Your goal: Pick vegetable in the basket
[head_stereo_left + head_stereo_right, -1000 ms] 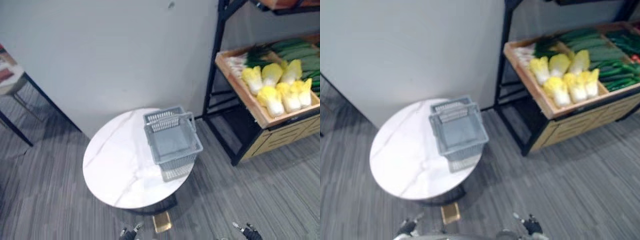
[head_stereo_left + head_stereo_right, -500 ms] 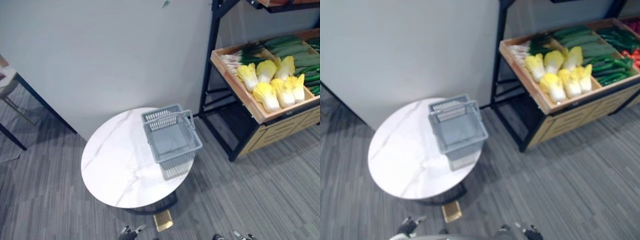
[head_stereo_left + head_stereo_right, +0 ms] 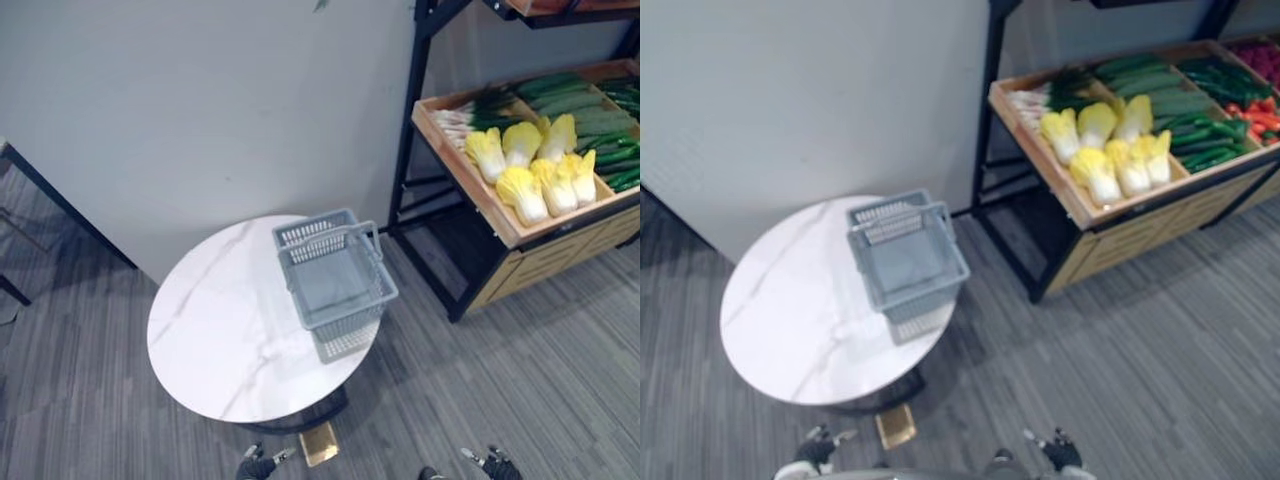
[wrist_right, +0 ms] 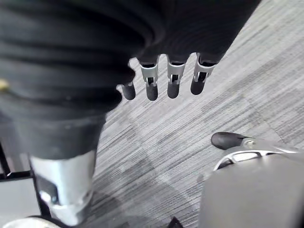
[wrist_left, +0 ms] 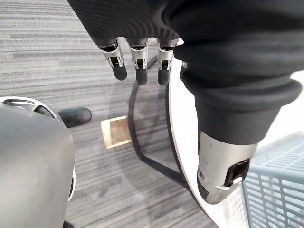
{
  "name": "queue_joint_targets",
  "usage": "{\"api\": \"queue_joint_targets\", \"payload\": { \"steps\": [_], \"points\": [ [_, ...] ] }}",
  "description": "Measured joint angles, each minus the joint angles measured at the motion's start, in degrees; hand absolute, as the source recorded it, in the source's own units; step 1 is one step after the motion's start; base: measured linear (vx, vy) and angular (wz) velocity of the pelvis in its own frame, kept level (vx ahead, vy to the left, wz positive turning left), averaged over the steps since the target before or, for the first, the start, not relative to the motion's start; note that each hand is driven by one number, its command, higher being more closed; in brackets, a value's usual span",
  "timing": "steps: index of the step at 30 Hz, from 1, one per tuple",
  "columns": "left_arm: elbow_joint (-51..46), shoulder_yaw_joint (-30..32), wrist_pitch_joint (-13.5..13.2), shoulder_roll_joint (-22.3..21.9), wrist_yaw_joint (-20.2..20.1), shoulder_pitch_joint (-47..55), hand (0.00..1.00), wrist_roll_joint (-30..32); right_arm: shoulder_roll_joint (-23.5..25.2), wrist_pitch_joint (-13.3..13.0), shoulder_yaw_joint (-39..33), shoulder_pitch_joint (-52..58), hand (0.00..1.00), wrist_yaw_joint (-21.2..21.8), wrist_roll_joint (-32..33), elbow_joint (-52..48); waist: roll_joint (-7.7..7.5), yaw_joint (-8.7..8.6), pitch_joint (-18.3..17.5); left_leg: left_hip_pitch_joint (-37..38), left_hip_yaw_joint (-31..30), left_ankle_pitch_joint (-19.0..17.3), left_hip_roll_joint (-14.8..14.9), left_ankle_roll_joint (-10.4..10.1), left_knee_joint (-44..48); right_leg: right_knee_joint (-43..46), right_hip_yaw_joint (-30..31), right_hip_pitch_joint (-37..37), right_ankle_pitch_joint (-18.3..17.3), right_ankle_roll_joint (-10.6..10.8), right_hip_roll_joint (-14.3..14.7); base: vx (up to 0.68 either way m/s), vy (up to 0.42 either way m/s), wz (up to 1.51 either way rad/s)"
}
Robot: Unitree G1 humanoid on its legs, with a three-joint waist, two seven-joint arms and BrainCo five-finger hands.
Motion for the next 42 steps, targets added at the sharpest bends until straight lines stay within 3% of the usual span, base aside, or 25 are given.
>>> {"api": "queue_joint_targets", "payload": {
  "steps": [5,10,15,23,29,32,34,36,38,39,41,42],
  "points": [
    [0.31,0.68,0.07,0.03,0.41,1.07,0.0,0.04,-1.12,-0.48,4.27,-1.14,0.0,-0.03,-2.25,-3.32,0.53,0.03,-0.74,-1.38,-0.07,0.01,0.08,0.01,0.42,0.44,0.18,-1.51,-0.02,-0.01,-0.06,0.0,-0.001,0.01],
    [0.24,0.62,0.13,0.05,0.98,1.82,0.0,0.01,-4.82,-0.52,15.32,-1.24,0.0,-0.53,-9.44,-18.44,0.64,0.18,-0.94,-2.0,-0.4,0.04,0.1,0.04,0.5,0.44,-0.13,-1.78,-0.01,-0.02,-0.06,0.0,-0.001,0.01],
    [-0.42,-1.76,0.11,1.04,1.12,1.77,0.0,0.03,-8.88,-1.52,21.66,-6.69,0.0,0.0,-15.48,-27.85,0.06,0.31,-1.18,-3.78,-2.11,0.83,-0.02,0.44,0.18,0.38,-1.86,-2.52,0.0,-0.03,-0.19,0.0,-0.009,0.19],
    [-2.55,-2.67,0.14,1.44,2.91,1.6,0.0,0.01,-12.16,-1.49,26.37,-21.29,0.0,-1.68,-20.23,-29.37,-1.09,3.37,0.32,-6.99,-6.11,2.14,-0.96,0.98,-0.05,0.91,-5.09,-3.45,0.16,-0.21,-1.23,0.0,0.004,0.25],
    [-2.56,-2.67,0.65,2.58,3.35,1.57,0.0,1.99,-12.28,-0.55,26.38,-27.17,0.0,-3.61,-22.52,-29.65,-2.94,3.99,2.91,-7.37,-7.96,2.02,-3.51,1.99,-0.05,8.39,-3.99,-6.1,0.11,-0.16,-5.44,-0.01,0.106,0.18],
    [-2.4,-2.53,1.46,2.94,3.37,2.09,0.0,3.4,-11.71,-0.16,26.71,-27.22,0.0,-3.67,-24.66,-30.61,-3.98,4.94,3.89,-5.13,-7.73,0.85,-4.35,3.54,-0.06,17.99,0.2,-8.98,0.12,-0.2,-7.84,0.0,0.13,0.0],
    [-2.51,-1.6,2.12,3.31,3.39,2.91,0.0,4.52,-11.59,0.01,28.34,-27.85,0.0,-3.7,-24.76,-32.23,-5.21,5.24,4.08,-3.34,-7.79,-0.32,-5.13,4.32,-0.07,24.69,6.35,-11.52,0.54,-0.82,-8.86,0.02,0.069,0.0],
    [-2.52,-1.3,2.59,3.25,3.39,3.07,0.0,4.57,-11.41,0.1,28.35,-28.65,0.0,-3.71,-24.85,-32.32,-5.02,5.2,4.3,-2.78,-8.05,-0.46,-4.88,5.21,-0.06,26.8,9.56,-12.91,1.47,-2.19,-8.1,0.05,0.0,0.01],
    [-2.47,0.45,2.7,3.06,3.48,2.72,0.0,4.63,-10.92,0.51,28.14,-30.05,0.0,-3.72,-26.05,-32.38,-4.31,4.95,4.74,-2.88,-8.97,-0.67,-2.52,5.53,-0.04,22.08,12.66,-13.23,-2.32,-3.72,-3.32,0.04,-0.067,0.06],
    [-2.47,0.85,2.72,3.16,3.59,2.56,0.0,4.63,-10.86,0.64,28.12,-30.36,0.0,-3.73,-26.35,-32.4,-4.15,4.79,4.83,-2.88,-9.42,-0.7,-1.93,5.47,-0.04,20.95,12.83,-13.37,-2.5,-4.03,-1.89,0.05,-0.117,0.2],
    [-2.51,1.79,2.71,3.21,3.98,1.81,0.0,4.64,-10.86,1.2,27.49,-30.99,0.0,-3.83,-26.49,-33.65,-4.47,4.24,4.92,-2.83,-11.0,-0.88,-0.37,3.76,0.96,15.14,13.64,-15.17,-1.74,-3.31,2.02,0.1,-0.161,0.38],
    [-2.53,1.79,2.7,3.23,4.02,1.86,0.0,4.65,-10.85,1.25,27.46,-31.08,0.0,-3.91,-26.61,-34.12,-5.19,3.93,4.74,-2.84,-11.16,-1.27,-0.58,3.09,1.77,12.55,14.01,-15.04,-0.16,-2.61,2.18,0.15,-0.191,0.45]
  ]
}}
